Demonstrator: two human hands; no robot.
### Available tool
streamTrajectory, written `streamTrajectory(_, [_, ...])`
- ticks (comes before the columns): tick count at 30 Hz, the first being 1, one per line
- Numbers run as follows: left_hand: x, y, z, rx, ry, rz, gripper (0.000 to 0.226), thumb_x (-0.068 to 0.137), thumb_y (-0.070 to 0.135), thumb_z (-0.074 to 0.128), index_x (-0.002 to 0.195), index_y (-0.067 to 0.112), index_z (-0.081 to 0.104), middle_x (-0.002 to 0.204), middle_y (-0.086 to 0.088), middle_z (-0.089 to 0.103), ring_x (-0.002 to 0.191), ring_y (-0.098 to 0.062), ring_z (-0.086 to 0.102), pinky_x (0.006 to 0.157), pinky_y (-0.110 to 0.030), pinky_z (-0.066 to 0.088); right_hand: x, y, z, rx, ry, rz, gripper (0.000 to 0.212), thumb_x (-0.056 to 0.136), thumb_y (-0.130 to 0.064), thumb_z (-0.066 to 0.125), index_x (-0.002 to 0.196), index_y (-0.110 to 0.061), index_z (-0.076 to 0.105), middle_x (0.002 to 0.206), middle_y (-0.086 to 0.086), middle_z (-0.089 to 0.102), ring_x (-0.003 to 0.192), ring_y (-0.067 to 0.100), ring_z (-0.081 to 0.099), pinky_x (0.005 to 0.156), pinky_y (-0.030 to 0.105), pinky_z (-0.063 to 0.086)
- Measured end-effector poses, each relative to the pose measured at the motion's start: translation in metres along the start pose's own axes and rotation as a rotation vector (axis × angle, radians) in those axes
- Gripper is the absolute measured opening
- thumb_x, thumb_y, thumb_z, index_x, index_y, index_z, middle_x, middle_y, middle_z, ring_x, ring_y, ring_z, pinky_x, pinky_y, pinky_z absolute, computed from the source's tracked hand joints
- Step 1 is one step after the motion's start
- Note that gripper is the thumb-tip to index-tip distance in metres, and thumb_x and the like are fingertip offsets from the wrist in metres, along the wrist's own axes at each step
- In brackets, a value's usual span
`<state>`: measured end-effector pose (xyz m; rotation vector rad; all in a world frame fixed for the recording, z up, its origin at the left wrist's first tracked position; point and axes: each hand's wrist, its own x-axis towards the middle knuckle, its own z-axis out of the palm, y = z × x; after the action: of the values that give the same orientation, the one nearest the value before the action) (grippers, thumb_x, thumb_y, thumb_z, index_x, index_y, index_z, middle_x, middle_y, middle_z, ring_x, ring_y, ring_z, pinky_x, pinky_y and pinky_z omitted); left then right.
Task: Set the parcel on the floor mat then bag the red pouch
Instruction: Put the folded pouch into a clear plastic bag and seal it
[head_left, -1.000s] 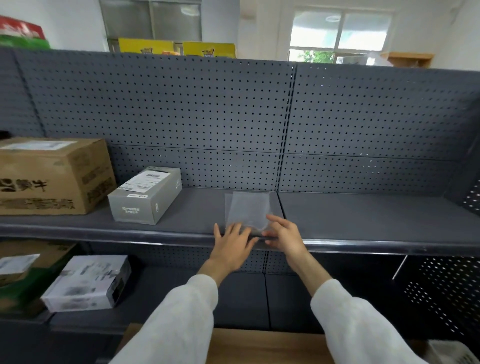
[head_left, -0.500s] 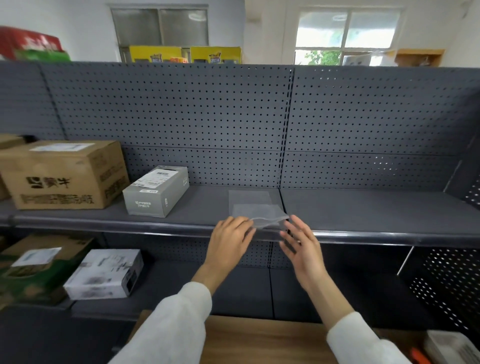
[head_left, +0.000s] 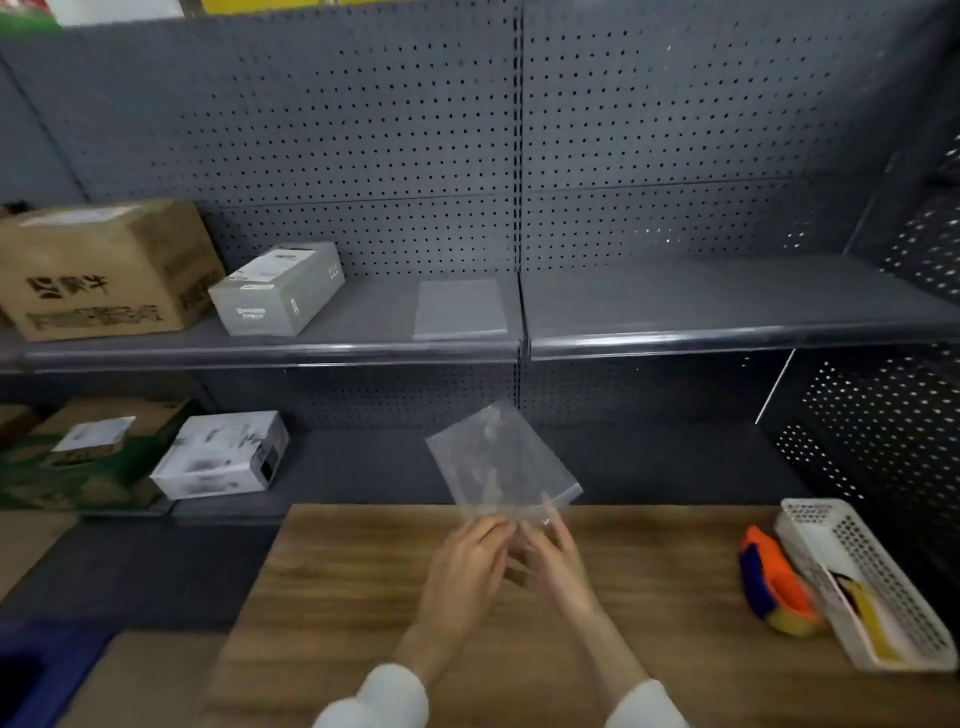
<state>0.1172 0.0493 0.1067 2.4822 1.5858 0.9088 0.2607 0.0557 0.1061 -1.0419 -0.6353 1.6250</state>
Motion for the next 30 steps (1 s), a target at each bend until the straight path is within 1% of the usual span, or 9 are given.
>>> streamTrajectory(4, [-0.059,0.027,0.029,-0.083,-0.123,-0.126,0.042,0.087,0.013,0.060,0.126,0.027,0.062,0.127,0.014,0.062,0.113,-0.006,0.058,0.093,-0.025,0.050,-0.023,0.036,-0.035,-0.069,0.075,0.104,0.029,0.100,-0.002,0.052,0.123,-0.019,0.054,0.098,0.015,0.071,0.082,0.030,0.071,0.065,0.042,0.059])
streamTrajectory(7, [-0.094,0.042,0.047,-0.121,-0.225,-0.220,0.049,0.086,0.013,0.055,0.132,0.029,0.056,0.129,0.014,0.056,0.109,-0.007,0.059,0.087,-0.025,0.051,-0.038,0.065,-0.055,-0.150,0.117,0.156,0.031,0.102,-0.006,0.051,0.128,-0.022,0.052,0.098,0.009,0.073,0.073,0.021,0.074,0.054,0.035,0.057])
streamTrajectory(10, [-0.125,0.053,0.054,-0.139,-0.253,-0.349,0.045,0.086,0.011,0.058,0.125,0.033,0.056,0.130,0.011,0.052,0.098,-0.011,0.064,0.074,-0.027,0.054,-0.055,0.097,-0.069,-0.270,0.110,0.176,0.043,0.103,0.001,0.043,0.139,-0.020,0.049,0.114,0.015,0.072,0.080,0.020,0.073,0.057,0.033,0.057])
streamTrajectory(14, [-0.147,0.052,0.050,-0.139,-0.339,-0.437,0.051,0.084,0.008,0.057,0.127,0.035,0.055,0.139,0.008,0.046,0.090,-0.016,0.067,0.070,-0.032,0.055,-0.071,0.123,-0.072,-0.424,0.025,0.256,0.053,0.101,0.006,0.040,0.146,-0.023,0.041,0.119,0.014,0.069,0.094,0.033,0.067,0.085,0.054,0.056])
streamTrajectory(17, [-0.156,0.050,0.039,-0.013,-0.311,-0.483,0.051,0.078,0.009,0.063,0.124,0.030,0.060,0.138,0.009,0.052,0.080,-0.019,0.069,0.059,-0.034,0.055,-0.080,0.132,-0.075,-0.433,-0.063,0.322,0.052,0.103,0.003,0.038,0.146,-0.026,0.043,0.124,0.011,0.069,0.091,0.036,0.069,0.090,0.064,0.053])
streamTrajectory(20, [-0.161,0.052,0.025,0.100,-0.218,-0.524,0.058,0.061,0.001,0.073,0.115,0.022,0.068,0.125,0.009,0.064,0.071,-0.020,0.069,0.045,-0.030,0.050,-0.088,0.131,-0.074,-0.375,-0.126,0.412,0.047,0.105,-0.003,0.036,0.140,-0.033,0.047,0.126,0.006,0.069,0.090,0.034,0.075,0.079,0.052,0.061])
streamTrajectory(23, [-0.161,0.052,0.021,0.128,-0.135,-0.532,0.063,0.057,-0.003,0.077,0.116,0.018,0.069,0.122,0.008,0.066,0.078,-0.019,0.069,0.046,-0.028,0.052,-0.087,0.130,-0.075,-0.350,-0.143,0.459,0.041,0.106,-0.006,0.036,0.139,-0.027,0.050,0.122,0.005,0.070,0.095,0.034,0.075,0.070,0.042,0.062])
streamTrajectory(28, [-0.160,0.052,0.029,0.097,-0.214,-0.537,0.071,0.051,0.018,0.091,0.118,0.017,0.069,0.123,0.007,0.068,0.079,-0.018,0.070,0.051,-0.028,0.054,-0.084,0.134,-0.090,-0.369,-0.178,0.448,0.031,0.099,-0.027,0.060,0.130,-0.027,0.060,0.122,0.002,0.073,0.105,0.028,0.072,0.083,0.042,0.060])
streamTrajectory(30, [-0.162,0.048,0.037,0.093,-0.258,-0.534,0.070,0.056,0.025,0.091,0.121,0.019,0.067,0.124,0.007,0.067,0.084,-0.019,0.071,0.056,-0.030,0.056,-0.084,0.136,-0.107,-0.391,-0.108,0.421,0.033,0.092,-0.035,0.069,0.122,-0.022,0.069,0.116,0.003,0.075,0.107,0.024,0.072,0.084,0.041,0.060])
